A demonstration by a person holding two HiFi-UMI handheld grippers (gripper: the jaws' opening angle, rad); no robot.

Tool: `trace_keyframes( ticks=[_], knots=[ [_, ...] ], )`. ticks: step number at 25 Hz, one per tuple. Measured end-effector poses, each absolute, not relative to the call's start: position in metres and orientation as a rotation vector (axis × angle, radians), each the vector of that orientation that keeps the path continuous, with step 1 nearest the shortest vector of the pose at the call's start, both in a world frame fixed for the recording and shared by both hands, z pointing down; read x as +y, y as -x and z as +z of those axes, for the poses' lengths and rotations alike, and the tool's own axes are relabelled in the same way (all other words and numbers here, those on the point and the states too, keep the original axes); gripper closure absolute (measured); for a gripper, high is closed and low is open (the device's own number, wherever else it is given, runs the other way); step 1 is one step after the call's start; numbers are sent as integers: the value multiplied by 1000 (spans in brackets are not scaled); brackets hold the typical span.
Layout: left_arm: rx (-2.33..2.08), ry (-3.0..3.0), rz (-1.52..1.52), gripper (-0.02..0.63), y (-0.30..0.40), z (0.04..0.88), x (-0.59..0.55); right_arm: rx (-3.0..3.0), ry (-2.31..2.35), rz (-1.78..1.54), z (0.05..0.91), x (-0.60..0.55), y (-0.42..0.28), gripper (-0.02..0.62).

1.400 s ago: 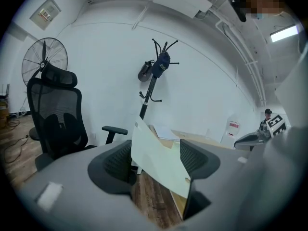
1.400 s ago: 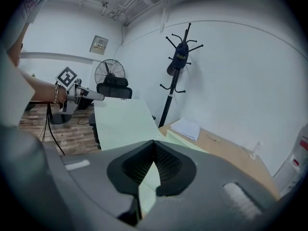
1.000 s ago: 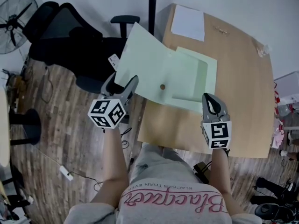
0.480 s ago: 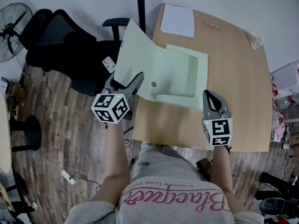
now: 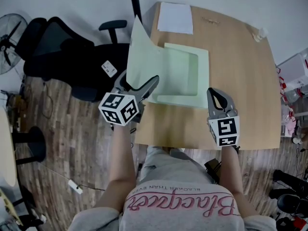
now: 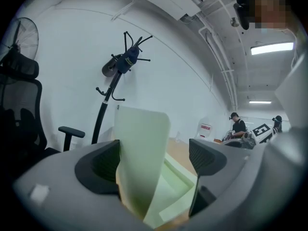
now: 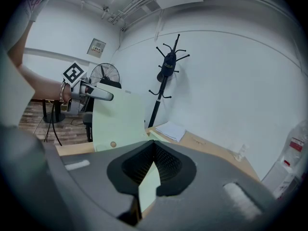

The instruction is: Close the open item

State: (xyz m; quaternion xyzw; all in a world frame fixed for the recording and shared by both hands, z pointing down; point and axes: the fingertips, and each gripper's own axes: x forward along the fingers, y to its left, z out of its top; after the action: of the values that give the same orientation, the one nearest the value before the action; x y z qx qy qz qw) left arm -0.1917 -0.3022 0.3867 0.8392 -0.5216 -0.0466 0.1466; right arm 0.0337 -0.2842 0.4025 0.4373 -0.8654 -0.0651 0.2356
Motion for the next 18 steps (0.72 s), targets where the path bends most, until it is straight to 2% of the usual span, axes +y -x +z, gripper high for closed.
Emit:
trace_keyframes(
  ticks=[5,18],
  knots=[
    [-1364,-2494,-116,112,162,383,-302,-2367,-1205,-179,403,-281,-35,592],
    [-1021,-2582,-89,101,84,390,-301,-2337,-1279,-166,400,-273,-56,592]
  ],
)
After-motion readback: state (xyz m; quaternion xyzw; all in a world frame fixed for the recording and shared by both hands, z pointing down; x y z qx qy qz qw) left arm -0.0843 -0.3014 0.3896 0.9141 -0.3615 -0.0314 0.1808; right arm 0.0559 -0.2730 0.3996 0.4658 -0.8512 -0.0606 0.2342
